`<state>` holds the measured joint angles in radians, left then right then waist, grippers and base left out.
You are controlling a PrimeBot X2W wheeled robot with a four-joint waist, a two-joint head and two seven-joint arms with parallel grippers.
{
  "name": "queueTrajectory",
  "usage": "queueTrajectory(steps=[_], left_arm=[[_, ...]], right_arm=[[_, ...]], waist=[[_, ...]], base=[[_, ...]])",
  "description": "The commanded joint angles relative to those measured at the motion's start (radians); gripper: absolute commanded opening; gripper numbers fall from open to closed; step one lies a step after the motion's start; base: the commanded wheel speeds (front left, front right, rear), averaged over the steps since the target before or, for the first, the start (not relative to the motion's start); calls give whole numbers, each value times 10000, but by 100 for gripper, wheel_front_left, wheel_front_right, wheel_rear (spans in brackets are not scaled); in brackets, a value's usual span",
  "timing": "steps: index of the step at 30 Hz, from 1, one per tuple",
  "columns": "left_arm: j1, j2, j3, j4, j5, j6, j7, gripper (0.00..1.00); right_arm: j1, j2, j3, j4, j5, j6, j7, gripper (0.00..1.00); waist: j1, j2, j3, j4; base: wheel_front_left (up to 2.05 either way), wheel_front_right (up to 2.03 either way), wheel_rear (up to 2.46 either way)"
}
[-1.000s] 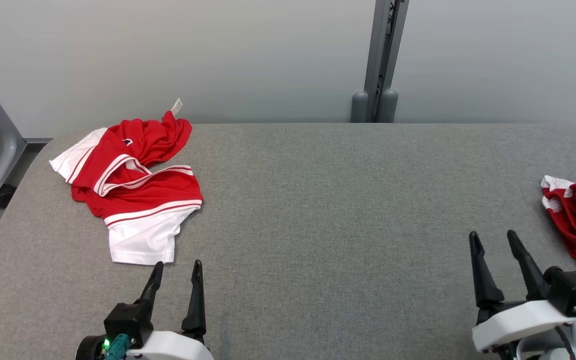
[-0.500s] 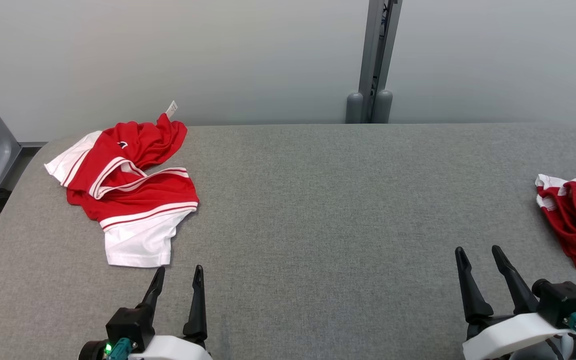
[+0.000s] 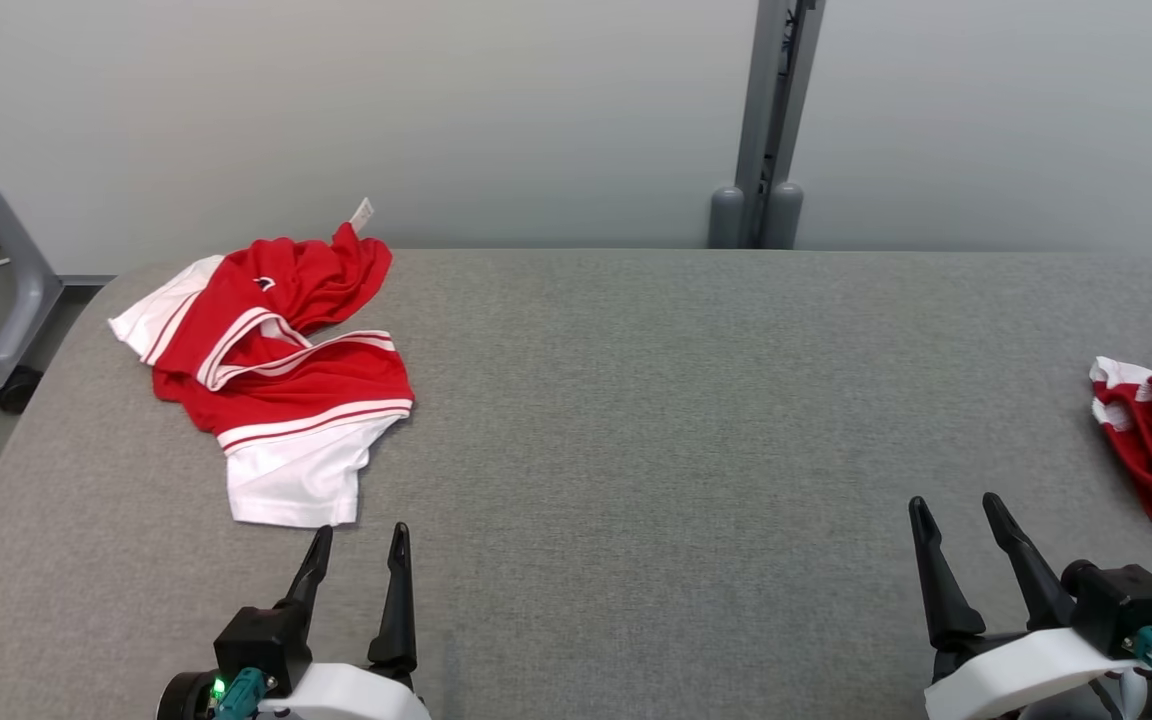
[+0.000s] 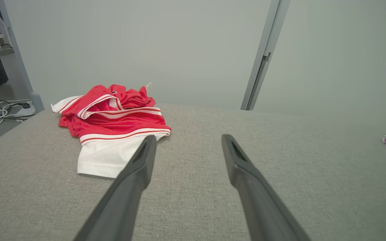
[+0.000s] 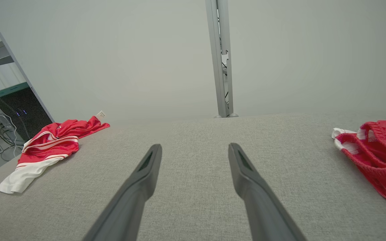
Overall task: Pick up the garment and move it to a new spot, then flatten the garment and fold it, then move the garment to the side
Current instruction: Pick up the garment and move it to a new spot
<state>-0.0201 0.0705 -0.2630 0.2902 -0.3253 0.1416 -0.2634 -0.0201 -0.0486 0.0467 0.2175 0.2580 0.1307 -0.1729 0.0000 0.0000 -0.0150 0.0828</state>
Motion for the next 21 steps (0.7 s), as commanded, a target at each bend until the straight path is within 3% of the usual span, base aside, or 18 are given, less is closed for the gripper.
queueTrajectory(steps=[1,7,17,21], left_arm=[[-151,21,56,7,91,-31,-20,100],[-290,54,139,9,158,-33,-18,100],[-226,185,282,-76,169,24,-18,100],[-179,188,276,-116,166,24,-18,100]], right_arm=[[-10,-41,-7,-83,-97,2,-63,100],[-94,-44,-43,-203,-93,2,-134,100],[-104,-41,-100,-179,-81,2,-165,100],[-103,-44,-47,-119,-60,2,-132,100]], waist=[[0,0,0,220],[0,0,4,1272],[0,0,14,3638],[0,0,17,4207]], base=[[0,0,0],[0,0,0],[0,0,0],[0,0,0]])
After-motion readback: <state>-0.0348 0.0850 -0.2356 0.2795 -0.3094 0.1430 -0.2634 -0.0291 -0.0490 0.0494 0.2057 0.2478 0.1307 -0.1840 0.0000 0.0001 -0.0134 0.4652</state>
